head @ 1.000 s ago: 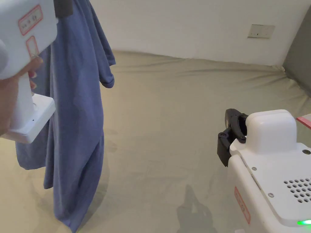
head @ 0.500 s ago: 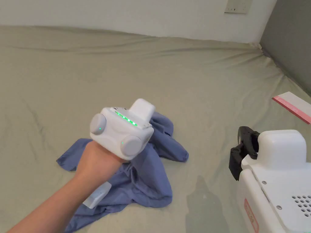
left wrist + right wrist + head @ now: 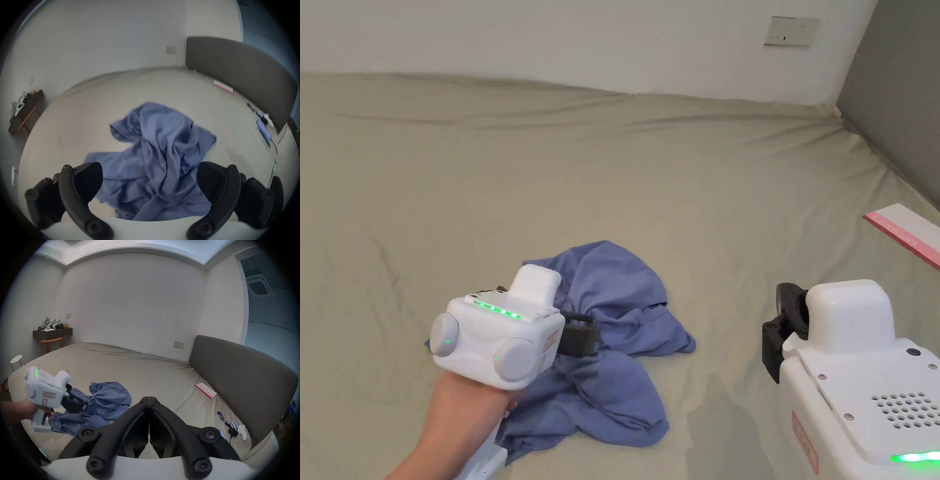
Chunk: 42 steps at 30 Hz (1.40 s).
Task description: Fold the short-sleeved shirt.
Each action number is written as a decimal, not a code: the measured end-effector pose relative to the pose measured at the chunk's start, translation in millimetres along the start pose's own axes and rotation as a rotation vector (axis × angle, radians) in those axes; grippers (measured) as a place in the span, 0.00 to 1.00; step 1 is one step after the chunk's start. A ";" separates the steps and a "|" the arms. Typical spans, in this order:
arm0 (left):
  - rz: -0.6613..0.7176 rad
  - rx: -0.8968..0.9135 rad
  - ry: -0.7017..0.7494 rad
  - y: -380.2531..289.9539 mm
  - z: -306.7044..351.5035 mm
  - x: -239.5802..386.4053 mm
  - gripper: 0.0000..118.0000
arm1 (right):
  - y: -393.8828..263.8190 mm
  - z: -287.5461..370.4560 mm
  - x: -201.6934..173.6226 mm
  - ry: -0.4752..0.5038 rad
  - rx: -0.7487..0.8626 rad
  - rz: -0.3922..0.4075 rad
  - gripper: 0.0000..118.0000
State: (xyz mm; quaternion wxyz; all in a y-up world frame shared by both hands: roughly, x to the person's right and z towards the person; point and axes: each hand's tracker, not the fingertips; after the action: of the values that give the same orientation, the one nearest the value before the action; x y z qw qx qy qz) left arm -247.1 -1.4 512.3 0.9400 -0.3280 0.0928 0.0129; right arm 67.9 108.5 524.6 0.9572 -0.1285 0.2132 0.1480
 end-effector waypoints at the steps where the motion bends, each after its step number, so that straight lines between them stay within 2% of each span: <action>1: 0.014 0.054 0.011 9.1 19.8 -4.8 0.97 | 4.7 1.3 -1.1 0.006 0.009 0.005 0.01; 5: 0.135 0.251 0.050 31.6 105.2 -25.1 0.94 | 29.1 11.7 -9.0 0.025 0.071 0.039 0.01; 7: 0.185 0.360 0.095 38.6 147.3 -29.7 0.84 | 40.8 18.1 -13.9 0.036 0.102 0.046 0.01; 8: 0.193 0.412 0.115 41.0 167.1 -30.6 0.76 | 46.9 21.0 -16.9 0.042 0.118 0.047 0.01; 10: 0.171 0.513 0.165 42.9 209.7 -19.5 0.52 | 58.7 27.5 -23.7 0.049 0.147 0.043 0.01; 11: 0.154 0.556 0.209 42.0 226.6 -15.8 0.38 | 64.1 30.9 -27.1 0.054 0.162 0.038 0.01; 12: 0.140 0.592 0.248 40.7 241.1 -12.5 0.18 | 68.8 34.5 -30.7 0.061 0.175 0.033 0.01; 13: 0.123 0.610 0.273 39.4 247.2 -11.2 0.04 | 72.8 37.8 -34.2 0.072 0.184 0.030 0.01; 14: 0.112 0.623 0.296 37.7 256.1 -8.1 0.00 | 76.0 40.9 -37.7 0.083 0.193 0.030 0.01; 23: -0.010 0.597 0.373 5.9 262.8 18.0 0.00 | 74.2 60.7 -67.1 0.100 0.258 0.076 0.01; 28: -0.018 0.572 0.345 -1.1 252.1 20.1 0.00 | 66.3 59.2 -72.1 0.079 0.258 0.133 0.01; 37: -0.021 0.561 0.345 5.6 241.1 17.1 0.00 | 63.2 50.4 -67.8 0.084 0.251 0.114 0.01; 42: -0.012 0.470 0.327 -3.0 215.5 7.0 0.00 | 50.9 38.4 -64.7 0.096 0.217 0.113 0.01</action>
State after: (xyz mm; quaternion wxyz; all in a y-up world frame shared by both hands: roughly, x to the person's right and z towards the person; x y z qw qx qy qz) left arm -204.3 129.3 678.3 0.9629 -0.0994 0.2416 -0.0674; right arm 8.9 152.5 577.8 0.9442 -0.0189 0.2805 0.1716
